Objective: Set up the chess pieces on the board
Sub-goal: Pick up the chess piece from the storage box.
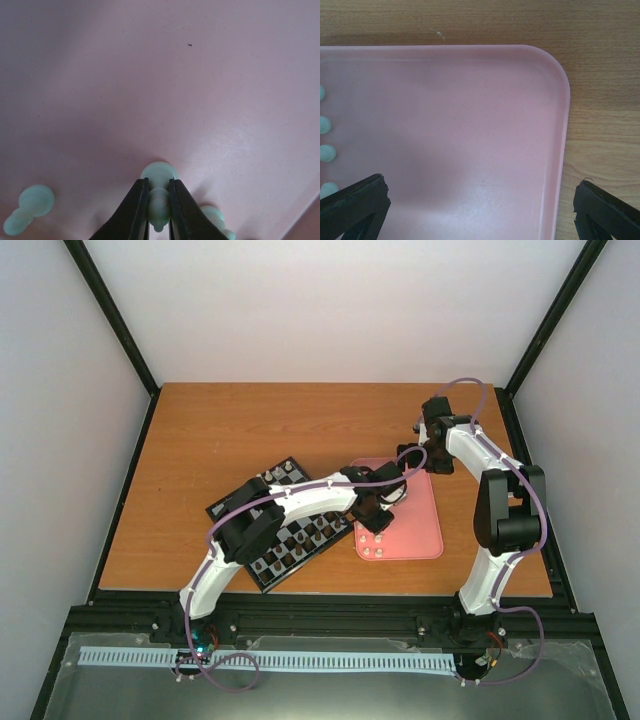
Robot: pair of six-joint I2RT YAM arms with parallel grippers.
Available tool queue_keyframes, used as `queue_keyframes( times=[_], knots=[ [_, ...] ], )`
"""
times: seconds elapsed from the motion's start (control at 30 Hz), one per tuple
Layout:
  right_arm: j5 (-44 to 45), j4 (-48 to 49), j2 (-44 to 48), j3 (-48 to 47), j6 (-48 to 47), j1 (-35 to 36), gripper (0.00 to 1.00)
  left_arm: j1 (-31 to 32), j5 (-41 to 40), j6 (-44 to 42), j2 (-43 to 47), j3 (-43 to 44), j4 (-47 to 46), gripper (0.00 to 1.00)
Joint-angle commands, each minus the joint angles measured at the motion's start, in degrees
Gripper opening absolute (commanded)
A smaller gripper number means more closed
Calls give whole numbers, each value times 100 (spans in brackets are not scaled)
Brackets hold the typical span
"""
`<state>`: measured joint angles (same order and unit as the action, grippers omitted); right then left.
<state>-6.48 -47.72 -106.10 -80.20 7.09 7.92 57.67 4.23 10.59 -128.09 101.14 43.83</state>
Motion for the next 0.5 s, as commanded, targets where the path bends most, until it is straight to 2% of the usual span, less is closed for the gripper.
queue_keyframes(
  times=[0.0, 0.27, 0.47],
  knots=[
    [20, 23, -83, -125, -57, 29, 100, 40, -86, -116, 5, 291, 88, 2],
    [64, -13, -36, -115, -87, 26, 100, -255, -212, -19, 668, 732, 742, 1],
    [-16, 5, -33, -99, -86, 34, 100, -1121, -645, 314, 1818, 371, 1365, 1]
  ],
)
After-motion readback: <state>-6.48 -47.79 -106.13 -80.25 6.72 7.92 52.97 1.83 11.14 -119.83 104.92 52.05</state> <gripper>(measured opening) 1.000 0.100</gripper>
